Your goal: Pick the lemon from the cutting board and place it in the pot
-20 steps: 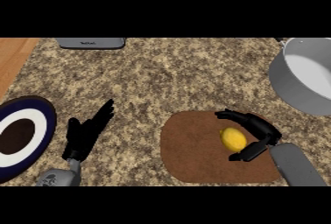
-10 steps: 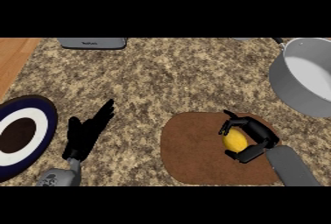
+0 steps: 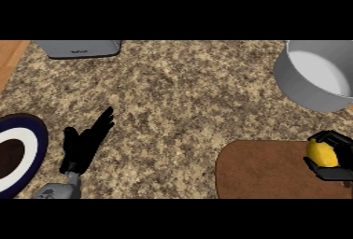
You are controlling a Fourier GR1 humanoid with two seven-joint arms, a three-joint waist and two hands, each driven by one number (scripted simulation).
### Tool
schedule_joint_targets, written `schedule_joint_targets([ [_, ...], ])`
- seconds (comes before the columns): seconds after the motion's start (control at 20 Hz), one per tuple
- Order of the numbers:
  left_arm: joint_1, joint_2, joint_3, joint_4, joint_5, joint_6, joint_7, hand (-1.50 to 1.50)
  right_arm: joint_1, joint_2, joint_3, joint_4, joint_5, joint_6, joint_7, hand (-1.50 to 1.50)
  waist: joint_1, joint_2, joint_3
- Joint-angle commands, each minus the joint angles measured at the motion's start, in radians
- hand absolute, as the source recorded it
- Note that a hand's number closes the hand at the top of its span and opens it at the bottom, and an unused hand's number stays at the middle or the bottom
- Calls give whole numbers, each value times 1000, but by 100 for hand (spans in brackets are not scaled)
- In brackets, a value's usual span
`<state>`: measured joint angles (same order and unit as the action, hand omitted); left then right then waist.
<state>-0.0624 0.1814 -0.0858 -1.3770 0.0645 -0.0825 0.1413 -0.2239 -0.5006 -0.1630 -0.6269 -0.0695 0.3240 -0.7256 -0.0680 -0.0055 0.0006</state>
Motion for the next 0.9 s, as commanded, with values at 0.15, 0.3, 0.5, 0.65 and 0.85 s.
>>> schedule_joint_targets([
  [0.15,16,-16,-38,-13,-12,-20,-14,0,121,-206,-274,200,-134,-114,-118,150,49,12,5],
  [0.3,-14,-1,-36,-32,-11,-36,24,0,111,-251,-296,298,-121,-127,-177,150,71,11,4],
  [0.5,-5,-28,-36,-21,-26,-19,5,0,69,-291,-296,368,-89,-183,-225,150,76,9,2],
  [0.65,-47,-26,-21,-22,-22,-15,58,0,89,-316,-273,307,-65,-276,-192,150,69,6,0],
  [0.85,21,-56,-50,23,-55,-15,-42,0,54,-356,-253,248,-39,-348,-170,150,68,5,-1],
])
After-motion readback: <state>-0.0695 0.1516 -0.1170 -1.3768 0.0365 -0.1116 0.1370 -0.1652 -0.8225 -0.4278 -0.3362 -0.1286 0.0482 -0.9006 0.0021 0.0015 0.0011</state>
